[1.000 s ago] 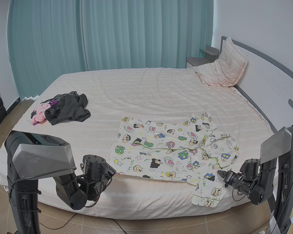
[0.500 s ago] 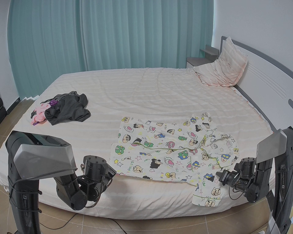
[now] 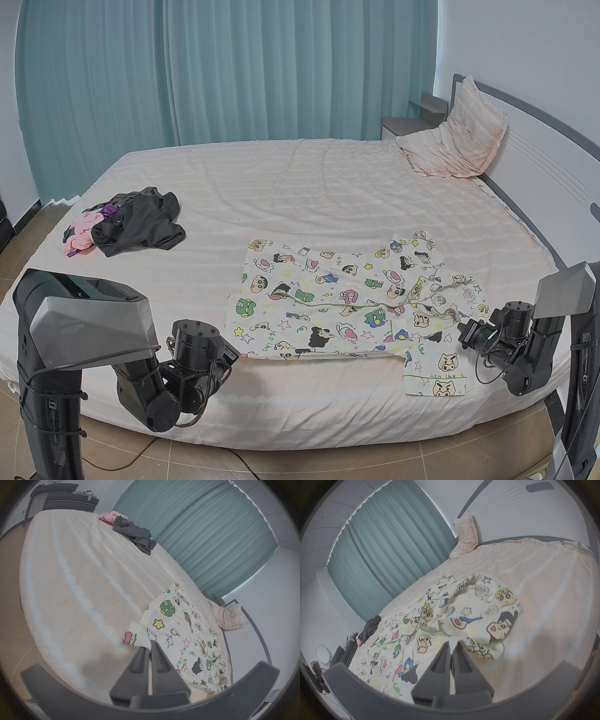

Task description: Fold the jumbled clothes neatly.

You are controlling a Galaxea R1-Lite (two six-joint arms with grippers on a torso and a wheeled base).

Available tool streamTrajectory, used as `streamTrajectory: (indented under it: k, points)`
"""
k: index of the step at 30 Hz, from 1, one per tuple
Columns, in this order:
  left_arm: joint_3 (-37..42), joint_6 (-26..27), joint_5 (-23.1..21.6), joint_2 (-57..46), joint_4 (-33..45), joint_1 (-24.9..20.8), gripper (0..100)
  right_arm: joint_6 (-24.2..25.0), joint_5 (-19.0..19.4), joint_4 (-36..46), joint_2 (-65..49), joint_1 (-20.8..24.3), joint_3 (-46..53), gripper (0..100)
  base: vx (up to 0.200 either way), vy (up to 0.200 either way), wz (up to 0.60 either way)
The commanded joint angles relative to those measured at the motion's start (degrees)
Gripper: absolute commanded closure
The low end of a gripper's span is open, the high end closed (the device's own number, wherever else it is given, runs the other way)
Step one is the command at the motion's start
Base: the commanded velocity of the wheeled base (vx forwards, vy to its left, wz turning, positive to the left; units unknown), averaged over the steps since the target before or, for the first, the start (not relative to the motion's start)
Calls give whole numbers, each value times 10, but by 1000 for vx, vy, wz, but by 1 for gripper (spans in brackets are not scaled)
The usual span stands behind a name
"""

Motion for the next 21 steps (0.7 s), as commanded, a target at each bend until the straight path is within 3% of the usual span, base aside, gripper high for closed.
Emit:
streamTrajectory:
  k: [1,7,8,14,21]
  points:
    - [-4,0,1,2,0,0,100,-2,0,31,-10,-8,-57,100,0,0,0]
    - [-7,1,1,14,-1,0,100,-14,2,89,-6,-9,-89,100,0,0,0]
    - [-7,1,1,16,-1,0,100,-21,5,95,-5,-12,-88,0,0,0,0]
    - [-6,3,1,18,-21,0,100,-34,68,90,-13,-46,-41,0,0,0,0]
    - [-7,9,1,23,-21,-1,100,-46,81,88,-63,-84,35,0,0,0,0]
